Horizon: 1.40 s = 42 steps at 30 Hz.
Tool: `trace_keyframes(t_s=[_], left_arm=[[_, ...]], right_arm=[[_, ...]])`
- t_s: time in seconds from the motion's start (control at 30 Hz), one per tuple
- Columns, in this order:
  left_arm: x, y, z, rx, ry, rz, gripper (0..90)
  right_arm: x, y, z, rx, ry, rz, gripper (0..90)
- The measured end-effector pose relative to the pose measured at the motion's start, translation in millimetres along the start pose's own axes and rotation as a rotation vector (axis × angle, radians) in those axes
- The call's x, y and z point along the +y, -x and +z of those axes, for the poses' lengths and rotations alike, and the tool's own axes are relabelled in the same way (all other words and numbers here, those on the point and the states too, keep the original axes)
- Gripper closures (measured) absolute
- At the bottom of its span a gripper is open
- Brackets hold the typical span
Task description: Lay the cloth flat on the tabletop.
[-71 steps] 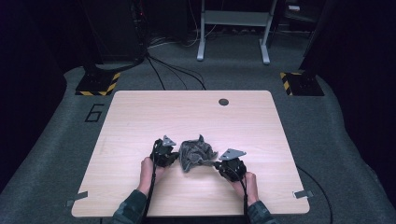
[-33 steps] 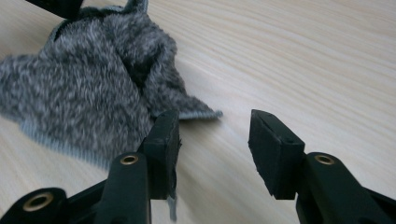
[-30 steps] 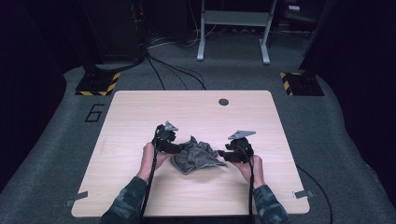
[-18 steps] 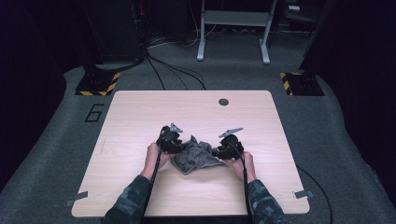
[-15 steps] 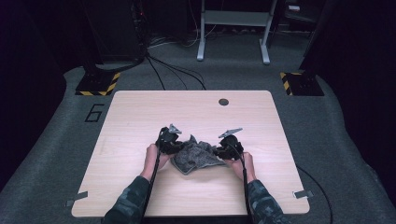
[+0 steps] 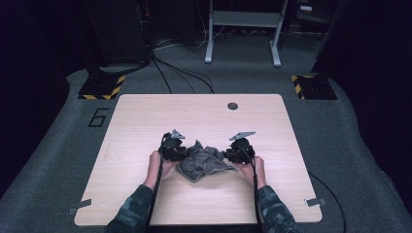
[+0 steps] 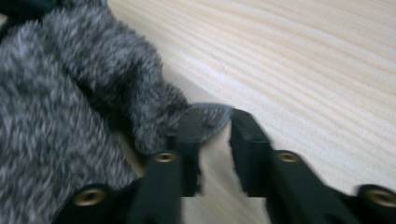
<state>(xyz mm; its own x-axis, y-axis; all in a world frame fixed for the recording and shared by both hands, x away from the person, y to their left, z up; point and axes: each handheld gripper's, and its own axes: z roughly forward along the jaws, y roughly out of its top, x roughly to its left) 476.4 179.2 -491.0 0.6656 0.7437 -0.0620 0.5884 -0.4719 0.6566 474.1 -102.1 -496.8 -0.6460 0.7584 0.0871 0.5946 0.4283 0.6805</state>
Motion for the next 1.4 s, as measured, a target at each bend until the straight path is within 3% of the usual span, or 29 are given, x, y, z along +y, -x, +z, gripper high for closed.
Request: trace_keyframes(t_s=[0.1, 0.17, 0.27, 0.43, 0.47, 0.53, 0.67, 0.73, 0.9, 0.93, 1.1, 1.27, 1.4], left_arm=[[0.9, 1.4, 2.3, 0.004, -0.004, 0.000, 53.5], [1.4, 1.4, 3.0, -0.001, -0.008, 0.010, 53.9], [1.3, 1.6, 3.7, -0.002, -0.010, 0.012, 62.5], [0.6, 3.0, 4.0, -0.006, -0.001, 0.027, 76.7], [0.6, 3.0, 4.0, -0.006, -0.001, 0.027, 78.2], [-1.4, 2.2, 2.2, -0.007, 0.011, 0.016, 81.5], [-4.5, 0.7, -0.6, 0.006, 0.015, 0.013, 85.2], [-7.5, -1.2, -3.1, 0.013, 0.019, -0.002, 85.4], [-20.2, -7.3, -14.1, 0.027, 0.052, -0.066, 85.0], [-20.2, -7.3, -14.1, 0.027, 0.052, -0.066, 85.0], [-32.5, -10.9, -21.2, 0.032, 0.048, -0.084, 84.7], [-39.3, -12.8, -22.7, 0.035, 0.036, -0.098, 84.0], [-42.4, -15.0, -23.8, 0.036, 0.030, -0.114, 83.4]], right_arm=[[5.8, 1.1, 4.5, 0.005, 0.001, 0.011, 64.6], [8.7, 0.5, 8.1, 0.010, 0.000, 0.014, 62.7], [9.7, -0.9, 14.6, 0.011, -0.023, 0.000, 63.4], [7.7, -1.8, 24.3, 0.015, -0.054, -0.018, 74.6], [7.7, -1.8, 24.3, 0.015, -0.054, -0.018, 74.6], [7.8, -3.4, 24.4, 0.009, -0.060, -0.038, 83.6], [6.0, -4.4, 23.1, -0.003, -0.056, -0.052, 87.0], [4.7, -3.7, 19.0, -0.044, -0.059, -0.058, 87.7], [2.8, 8.4, 4.0, -0.081, -0.018, -0.016, 87.5], [2.9, 8.8, 1.9, -0.083, -0.008, 0.008, 87.5], [2.7, 17.8, -10.1, -0.117, 0.018, 0.034, 87.3], [-1.5, 19.2, -13.2, -0.121, 0.008, 0.028, 87.3], [-10.3, 20.9, -26.7, -0.152, 0.021, 0.031, 87.3]])
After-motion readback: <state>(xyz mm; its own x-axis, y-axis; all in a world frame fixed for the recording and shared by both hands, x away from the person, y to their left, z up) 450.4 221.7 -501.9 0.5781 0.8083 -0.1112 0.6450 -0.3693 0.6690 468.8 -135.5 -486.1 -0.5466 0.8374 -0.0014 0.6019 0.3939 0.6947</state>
